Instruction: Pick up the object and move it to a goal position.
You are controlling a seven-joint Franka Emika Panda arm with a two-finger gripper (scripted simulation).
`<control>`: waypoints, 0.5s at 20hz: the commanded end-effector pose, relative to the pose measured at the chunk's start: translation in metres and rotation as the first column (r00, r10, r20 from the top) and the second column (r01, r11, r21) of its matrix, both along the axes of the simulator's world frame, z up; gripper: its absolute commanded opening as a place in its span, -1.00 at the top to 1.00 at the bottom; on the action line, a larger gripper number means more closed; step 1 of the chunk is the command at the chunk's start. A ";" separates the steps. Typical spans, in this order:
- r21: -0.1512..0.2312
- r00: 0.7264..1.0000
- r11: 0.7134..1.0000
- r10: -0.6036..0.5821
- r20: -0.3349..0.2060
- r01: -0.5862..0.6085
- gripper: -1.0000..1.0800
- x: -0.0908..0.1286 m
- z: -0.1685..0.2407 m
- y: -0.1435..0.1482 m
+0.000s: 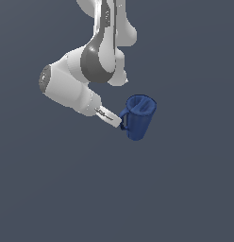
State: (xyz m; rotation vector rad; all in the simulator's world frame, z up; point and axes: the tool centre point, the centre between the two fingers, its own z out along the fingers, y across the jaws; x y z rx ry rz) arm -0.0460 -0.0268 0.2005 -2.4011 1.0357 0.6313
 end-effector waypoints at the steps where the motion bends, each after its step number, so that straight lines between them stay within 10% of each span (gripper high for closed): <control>1: 0.032 0.998 0.998 -0.045 -0.040 0.047 -0.23 0.001 -0.008 -0.001; 10: 0.135 0.957 0.963 -0.202 -0.207 0.233 -0.23 0.006 -0.037 -0.007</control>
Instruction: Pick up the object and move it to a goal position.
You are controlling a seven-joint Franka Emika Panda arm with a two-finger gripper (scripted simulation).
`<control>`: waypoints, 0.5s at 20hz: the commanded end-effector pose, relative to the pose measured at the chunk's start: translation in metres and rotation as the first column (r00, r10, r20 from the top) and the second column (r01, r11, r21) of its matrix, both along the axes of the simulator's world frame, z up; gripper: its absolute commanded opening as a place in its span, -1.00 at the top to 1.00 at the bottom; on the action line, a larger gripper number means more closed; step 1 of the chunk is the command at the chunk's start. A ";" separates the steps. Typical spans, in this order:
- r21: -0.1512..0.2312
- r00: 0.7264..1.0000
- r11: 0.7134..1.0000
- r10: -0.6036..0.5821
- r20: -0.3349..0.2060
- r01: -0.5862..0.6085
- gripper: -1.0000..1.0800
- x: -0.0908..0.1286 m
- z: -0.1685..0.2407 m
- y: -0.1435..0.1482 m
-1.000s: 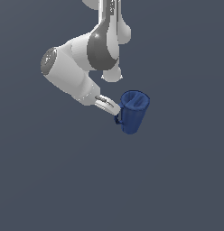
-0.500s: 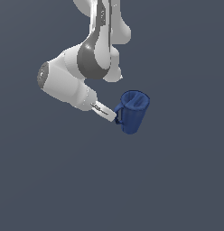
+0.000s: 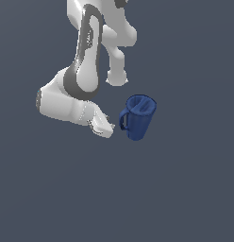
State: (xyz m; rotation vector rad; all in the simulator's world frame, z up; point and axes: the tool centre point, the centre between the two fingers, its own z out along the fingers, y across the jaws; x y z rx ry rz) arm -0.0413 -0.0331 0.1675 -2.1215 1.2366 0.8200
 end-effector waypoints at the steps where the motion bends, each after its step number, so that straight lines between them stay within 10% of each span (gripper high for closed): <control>1: 0.028 0.999 0.999 -0.037 -0.034 0.038 -0.23 0.002 -0.006 -0.001; 10: 0.070 0.991 0.992 -0.095 -0.091 0.102 -0.23 0.005 -0.016 -0.003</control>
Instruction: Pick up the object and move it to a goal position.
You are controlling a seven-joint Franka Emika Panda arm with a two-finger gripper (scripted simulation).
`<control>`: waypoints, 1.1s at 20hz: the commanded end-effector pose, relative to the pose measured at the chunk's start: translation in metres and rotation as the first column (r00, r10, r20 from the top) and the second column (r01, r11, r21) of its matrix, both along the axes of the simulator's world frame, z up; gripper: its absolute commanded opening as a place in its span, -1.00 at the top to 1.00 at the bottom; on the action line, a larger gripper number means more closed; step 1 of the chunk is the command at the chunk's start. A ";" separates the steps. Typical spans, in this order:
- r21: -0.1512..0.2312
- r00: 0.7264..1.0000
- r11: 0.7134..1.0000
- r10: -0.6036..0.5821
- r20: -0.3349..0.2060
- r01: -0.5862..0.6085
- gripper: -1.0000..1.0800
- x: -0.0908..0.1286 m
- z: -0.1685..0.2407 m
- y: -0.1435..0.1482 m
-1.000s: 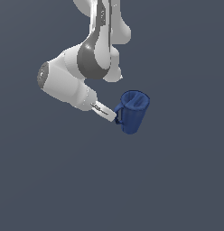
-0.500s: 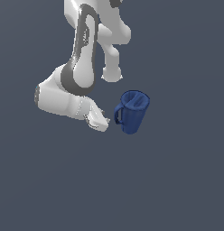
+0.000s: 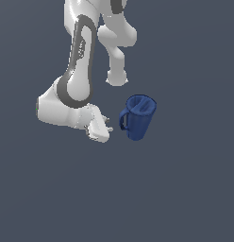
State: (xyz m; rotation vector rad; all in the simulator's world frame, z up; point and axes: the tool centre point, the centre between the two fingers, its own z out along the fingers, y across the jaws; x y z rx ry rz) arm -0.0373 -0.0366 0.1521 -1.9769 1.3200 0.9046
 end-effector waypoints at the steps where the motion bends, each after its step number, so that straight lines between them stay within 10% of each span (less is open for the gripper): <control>1: 0.007 1.000 1.000 -0.008 -0.007 0.008 -0.23 0.001 -0.001 0.000; 22: 0.019 0.998 0.998 0.055 0.009 -0.055 -0.23 -0.004 -0.007 0.045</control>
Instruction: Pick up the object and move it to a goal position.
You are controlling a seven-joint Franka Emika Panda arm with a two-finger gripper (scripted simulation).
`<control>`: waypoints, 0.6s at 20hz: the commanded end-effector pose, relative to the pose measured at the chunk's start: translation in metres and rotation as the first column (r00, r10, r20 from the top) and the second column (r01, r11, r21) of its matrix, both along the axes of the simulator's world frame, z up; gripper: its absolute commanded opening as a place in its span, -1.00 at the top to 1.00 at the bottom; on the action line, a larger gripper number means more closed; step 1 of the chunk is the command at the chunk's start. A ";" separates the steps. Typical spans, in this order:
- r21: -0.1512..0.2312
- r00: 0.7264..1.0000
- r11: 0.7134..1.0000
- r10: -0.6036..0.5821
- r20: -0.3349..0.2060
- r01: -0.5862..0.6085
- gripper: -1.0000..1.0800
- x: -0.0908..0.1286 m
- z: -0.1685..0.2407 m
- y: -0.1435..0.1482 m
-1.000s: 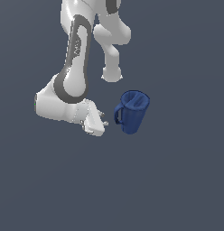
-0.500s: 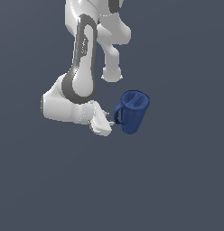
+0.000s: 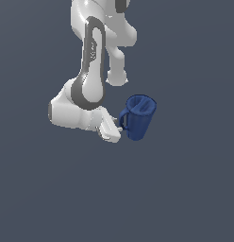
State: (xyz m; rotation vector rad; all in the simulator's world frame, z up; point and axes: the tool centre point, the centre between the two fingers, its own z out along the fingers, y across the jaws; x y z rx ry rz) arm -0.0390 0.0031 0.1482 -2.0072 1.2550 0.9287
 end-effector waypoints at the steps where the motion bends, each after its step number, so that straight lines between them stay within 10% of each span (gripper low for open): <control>1: 0.000 1.000 1.000 0.002 -0.001 -0.002 -0.23 -0.003 -0.006 0.009; 6: 0.000 1.000 1.000 0.003 -0.001 -0.003 -0.23 -0.007 -0.012 0.017; 7: 0.000 1.000 1.000 0.003 -0.001 -0.003 1.00 -0.007 -0.012 0.017; 12: 0.000 1.000 1.000 0.003 -0.001 -0.003 1.00 -0.007 -0.012 0.017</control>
